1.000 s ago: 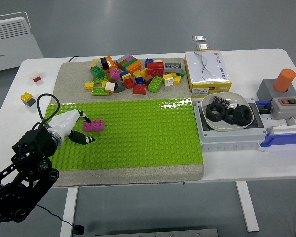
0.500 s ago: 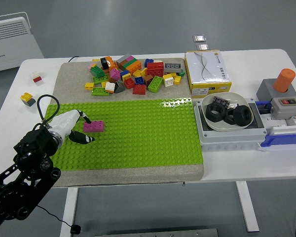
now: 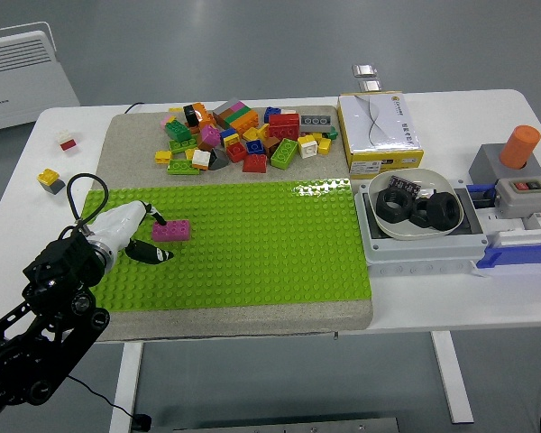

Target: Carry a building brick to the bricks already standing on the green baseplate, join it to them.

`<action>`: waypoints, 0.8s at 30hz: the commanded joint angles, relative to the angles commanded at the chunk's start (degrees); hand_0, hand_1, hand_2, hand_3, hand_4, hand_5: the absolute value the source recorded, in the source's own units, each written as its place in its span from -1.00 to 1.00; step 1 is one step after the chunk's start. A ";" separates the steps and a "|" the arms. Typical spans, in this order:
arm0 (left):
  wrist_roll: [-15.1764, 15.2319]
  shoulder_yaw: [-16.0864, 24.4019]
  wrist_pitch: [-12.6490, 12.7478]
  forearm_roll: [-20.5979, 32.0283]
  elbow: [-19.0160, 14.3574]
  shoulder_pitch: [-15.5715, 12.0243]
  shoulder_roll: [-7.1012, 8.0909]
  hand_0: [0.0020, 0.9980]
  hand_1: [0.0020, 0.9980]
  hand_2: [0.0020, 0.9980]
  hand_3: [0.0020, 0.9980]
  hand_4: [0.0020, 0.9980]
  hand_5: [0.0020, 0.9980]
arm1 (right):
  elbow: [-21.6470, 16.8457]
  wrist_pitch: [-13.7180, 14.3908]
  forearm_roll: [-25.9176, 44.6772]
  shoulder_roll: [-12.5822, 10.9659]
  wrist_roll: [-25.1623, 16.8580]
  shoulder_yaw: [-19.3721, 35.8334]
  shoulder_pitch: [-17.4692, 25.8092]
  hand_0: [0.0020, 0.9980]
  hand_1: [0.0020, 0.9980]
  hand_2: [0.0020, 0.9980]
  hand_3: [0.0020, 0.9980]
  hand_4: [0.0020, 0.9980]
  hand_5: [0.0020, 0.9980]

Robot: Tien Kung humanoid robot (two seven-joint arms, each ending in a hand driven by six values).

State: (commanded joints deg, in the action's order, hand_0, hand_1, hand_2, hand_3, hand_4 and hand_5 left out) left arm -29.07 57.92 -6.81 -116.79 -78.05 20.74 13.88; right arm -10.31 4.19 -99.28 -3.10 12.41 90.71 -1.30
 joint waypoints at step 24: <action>10.40 1.91 2.81 3.82 -5.03 -4.44 13.48 0.88 0.81 0.80 0.32 0.53 -0.95 | 0.00 -0.89 -5.11 0.84 0.06 5.02 0.08 0.43 0.52 0.64 0.65 0.64 1.00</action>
State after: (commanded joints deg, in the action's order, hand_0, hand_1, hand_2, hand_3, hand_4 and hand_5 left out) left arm -18.67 59.83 -4.00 -112.97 -83.08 16.30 27.36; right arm -10.31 3.29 -104.38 -2.26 12.47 95.73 -1.22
